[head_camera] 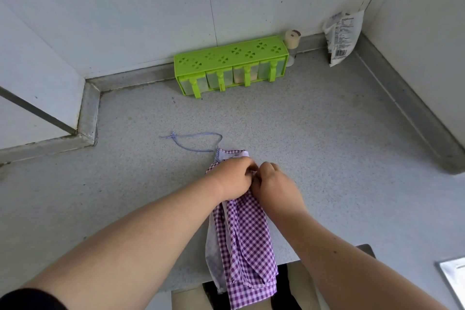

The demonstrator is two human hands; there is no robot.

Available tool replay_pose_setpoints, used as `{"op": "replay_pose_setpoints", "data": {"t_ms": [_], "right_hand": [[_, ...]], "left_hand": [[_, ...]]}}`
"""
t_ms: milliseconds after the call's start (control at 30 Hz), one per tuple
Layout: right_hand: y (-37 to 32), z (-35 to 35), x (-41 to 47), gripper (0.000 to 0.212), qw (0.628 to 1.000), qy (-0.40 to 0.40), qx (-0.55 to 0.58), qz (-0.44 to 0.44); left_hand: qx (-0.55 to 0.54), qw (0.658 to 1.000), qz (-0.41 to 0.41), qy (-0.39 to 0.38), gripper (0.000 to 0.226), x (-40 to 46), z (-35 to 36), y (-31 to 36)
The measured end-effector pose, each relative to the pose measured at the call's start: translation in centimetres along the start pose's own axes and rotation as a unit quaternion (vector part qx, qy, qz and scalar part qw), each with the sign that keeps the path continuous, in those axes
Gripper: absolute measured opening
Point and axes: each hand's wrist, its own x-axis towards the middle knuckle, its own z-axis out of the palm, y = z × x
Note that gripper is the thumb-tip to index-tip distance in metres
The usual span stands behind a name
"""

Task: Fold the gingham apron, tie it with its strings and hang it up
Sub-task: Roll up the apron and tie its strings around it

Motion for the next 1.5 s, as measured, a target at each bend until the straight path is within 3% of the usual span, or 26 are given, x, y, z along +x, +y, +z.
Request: {"op": "replay_pose_setpoints", "data": {"t_ms": [100, 433, 733, 967, 1067, 1167, 1233, 1333, 1433, 1500], "right_hand": [[0.3, -0.1, -0.3, 0.019, 1.0, 0.008, 0.01, 0.004], [0.9, -0.8, -0.5, 0.024, 0.999, -0.005, 0.028, 0.022], [0.8, -1.0, -0.9, 0.027, 0.994, -0.082, 0.009, 0.074], [0.6, -1.5, -0.2, 0.028, 0.988, -0.128, -0.025, 0.078], [1.0, -1.8, -0.3, 0.02, 0.989, -0.129, 0.022, 0.073], [0.7, -2.4, 0.0, 0.02, 0.991, -0.107, 0.065, 0.051], [0.0, -2.7, 0.5, 0.03, 0.995, -0.078, 0.055, 0.014], [-1.6, -2.2, 1.4, 0.041, 0.994, -0.091, 0.051, -0.03], [-2.7, -1.3, 1.9, 0.047, 0.988, -0.142, 0.042, -0.051], [-2.9, -0.8, 1.9, 0.047, 0.984, -0.163, 0.036, -0.056]], "left_hand": [[0.009, 1.0, -0.003, -0.019, 0.029, 0.2, -0.2, -0.6], [0.014, 0.999, -0.019, 0.021, 0.008, -0.1, 0.2, -1.0], [-0.031, 0.997, -0.06, 0.035, 0.012, -0.8, -0.2, -1.4], [-0.014, 0.997, -0.046, 0.056, 0.014, -1.0, 0.6, -1.8], [-0.017, 0.996, -0.012, 0.083, 0.008, -1.5, 0.3, -1.8], [-0.028, 0.97, -0.01, 0.241, 0.009, -2.1, -0.4, -3.0], [-0.076, 0.945, -0.11, 0.298, 0.017, -2.0, -1.1, -4.2], [-0.181, 0.921, -0.272, 0.212, 0.033, -1.2, -1.6, -6.2], [-0.305, 0.9, -0.278, 0.138, 0.05, -0.8, -1.6, -7.4], [-0.426, 0.855, -0.272, 0.117, 0.041, -1.0, -1.6, -7.3]]}}
